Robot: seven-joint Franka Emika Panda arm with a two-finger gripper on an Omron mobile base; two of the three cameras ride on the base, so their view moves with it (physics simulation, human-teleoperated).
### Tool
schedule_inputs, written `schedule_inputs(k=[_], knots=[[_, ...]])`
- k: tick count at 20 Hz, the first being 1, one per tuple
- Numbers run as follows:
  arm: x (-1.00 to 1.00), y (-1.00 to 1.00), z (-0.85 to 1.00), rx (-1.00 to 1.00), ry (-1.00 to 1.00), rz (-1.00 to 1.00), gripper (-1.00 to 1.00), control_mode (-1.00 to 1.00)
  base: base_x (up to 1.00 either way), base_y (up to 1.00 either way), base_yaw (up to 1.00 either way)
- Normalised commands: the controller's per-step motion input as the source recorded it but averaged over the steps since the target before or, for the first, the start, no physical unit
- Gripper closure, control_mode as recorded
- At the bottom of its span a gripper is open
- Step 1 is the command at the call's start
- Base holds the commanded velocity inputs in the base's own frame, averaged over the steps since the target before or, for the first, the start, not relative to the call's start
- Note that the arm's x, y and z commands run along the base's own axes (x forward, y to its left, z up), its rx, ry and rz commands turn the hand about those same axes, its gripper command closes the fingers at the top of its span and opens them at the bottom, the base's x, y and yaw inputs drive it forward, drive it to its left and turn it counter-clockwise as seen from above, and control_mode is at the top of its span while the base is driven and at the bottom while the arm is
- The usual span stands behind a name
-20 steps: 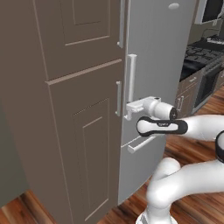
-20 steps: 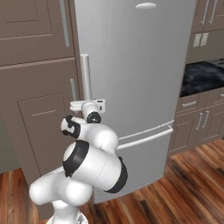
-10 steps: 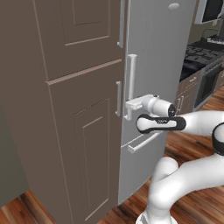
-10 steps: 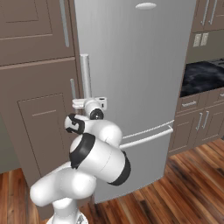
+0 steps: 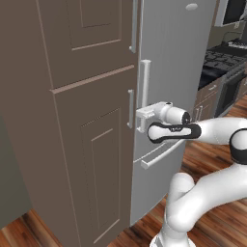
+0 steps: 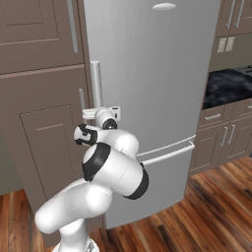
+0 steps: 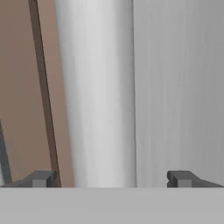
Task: Take the cake and cupcake from the fridge and place them on the empty tray on the dining counter.
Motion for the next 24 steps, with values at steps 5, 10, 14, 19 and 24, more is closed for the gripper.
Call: schedule_inputs(k=[5, 10, 14, 19, 24], knots=[[0.22, 0.17, -0.05, 0.0, 0.0, 0.0, -1.0, -1.0, 0.0, 0.0, 0.0], [0.31, 0.16, -0.04, 0.0, 0.02, 0.0, 1.0, -1.0, 0.0, 0.0, 0.0], [0.08, -0.11, 0.0, 0.03, 0.02, 0.0, 1.0, -1.0, 0.0, 0.0, 0.0], [-0.34, -0.86, 0.06, 0.26, 0.17, -0.07, 1.0, -1.0, 0.0, 0.0, 0.0], [-0.78, -1.0, 0.13, 0.38, 0.26, -0.13, 1.0, -1.0, 0.0, 0.0, 0.0]])
